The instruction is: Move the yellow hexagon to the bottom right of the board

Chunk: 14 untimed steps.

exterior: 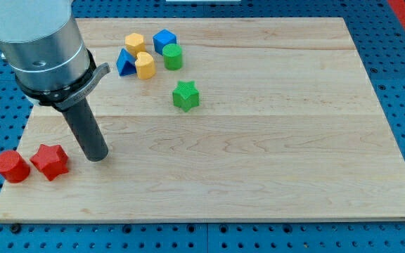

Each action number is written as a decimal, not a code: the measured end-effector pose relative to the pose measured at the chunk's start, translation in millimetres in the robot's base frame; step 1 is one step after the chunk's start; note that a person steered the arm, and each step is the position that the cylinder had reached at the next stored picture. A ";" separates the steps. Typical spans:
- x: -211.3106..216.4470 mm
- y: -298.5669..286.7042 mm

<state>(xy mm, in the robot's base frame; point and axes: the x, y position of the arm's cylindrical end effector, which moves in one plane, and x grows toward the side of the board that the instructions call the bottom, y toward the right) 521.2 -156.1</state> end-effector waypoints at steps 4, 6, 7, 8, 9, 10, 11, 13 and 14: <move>-99.0 -89.5; -260.3 -74.9; -294.1 -40.2; -264.8 61.3; -193.3 64.0; -167.6 60.7; -115.5 61.3; -78.8 19.8; -81.1 134.1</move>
<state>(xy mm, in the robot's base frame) 440.1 -22.1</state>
